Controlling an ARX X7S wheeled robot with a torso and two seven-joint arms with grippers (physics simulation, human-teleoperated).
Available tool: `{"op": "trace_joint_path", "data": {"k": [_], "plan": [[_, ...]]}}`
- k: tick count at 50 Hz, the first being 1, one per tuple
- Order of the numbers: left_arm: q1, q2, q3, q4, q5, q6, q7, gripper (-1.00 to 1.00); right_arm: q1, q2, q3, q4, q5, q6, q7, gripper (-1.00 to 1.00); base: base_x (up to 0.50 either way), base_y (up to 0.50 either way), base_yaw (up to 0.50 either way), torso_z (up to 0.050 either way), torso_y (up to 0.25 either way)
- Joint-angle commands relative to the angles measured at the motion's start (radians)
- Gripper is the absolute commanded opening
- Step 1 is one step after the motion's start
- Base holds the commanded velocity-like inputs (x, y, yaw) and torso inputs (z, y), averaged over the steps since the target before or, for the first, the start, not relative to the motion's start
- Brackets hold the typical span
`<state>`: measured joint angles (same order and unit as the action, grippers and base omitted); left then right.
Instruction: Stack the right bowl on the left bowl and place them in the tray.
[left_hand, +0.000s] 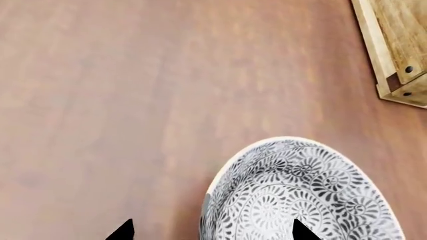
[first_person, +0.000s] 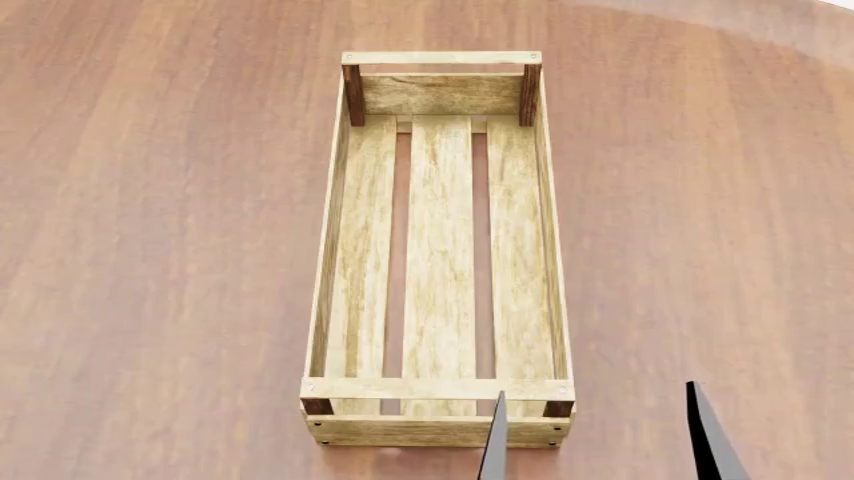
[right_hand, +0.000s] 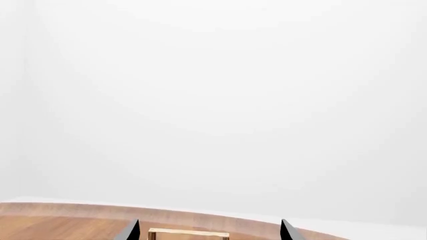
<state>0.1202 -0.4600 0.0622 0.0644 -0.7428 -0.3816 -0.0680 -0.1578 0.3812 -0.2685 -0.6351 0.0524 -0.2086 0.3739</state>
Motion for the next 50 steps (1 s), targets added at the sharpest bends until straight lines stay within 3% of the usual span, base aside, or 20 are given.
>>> {"op": "trace_joint_path", "data": {"k": [1, 26, 34, 50], "plan": [[-0.001, 0.025, -0.019, -0.008, 0.03, 0.013, 0.016, -1.0, 0.002, -0.017, 0.017, -0.003, -0.023, 0.005, -0.016, 1.0, 0.0, 0.0, 0.0, 0.0, 0.0], [0.026, -0.012, -0.012, 0.11, 0.092, 0.06, -0.016, -1.0, 0.001, -0.01, 0.01, 0.002, -0.023, 0.005, -0.009, 1.0, 0.0, 0.0, 0.0, 0.0, 0.0], [0.031, -0.061, -0.095, 0.259, 0.029, 0.038, -0.072, -1.0, -0.001, -0.008, 0.012, 0.007, -0.018, -0.004, -0.005, 1.0, 0.0, 0.0, 0.0, 0.0, 0.0], [0.079, -0.13, -0.297, 0.379, -0.105, 0.047, -0.128, -1.0, 0.002, -0.003, 0.009, 0.004, -0.018, 0.001, -0.001, 1.0, 0.0, 0.0, 0.0, 0.0, 0.0]]}}
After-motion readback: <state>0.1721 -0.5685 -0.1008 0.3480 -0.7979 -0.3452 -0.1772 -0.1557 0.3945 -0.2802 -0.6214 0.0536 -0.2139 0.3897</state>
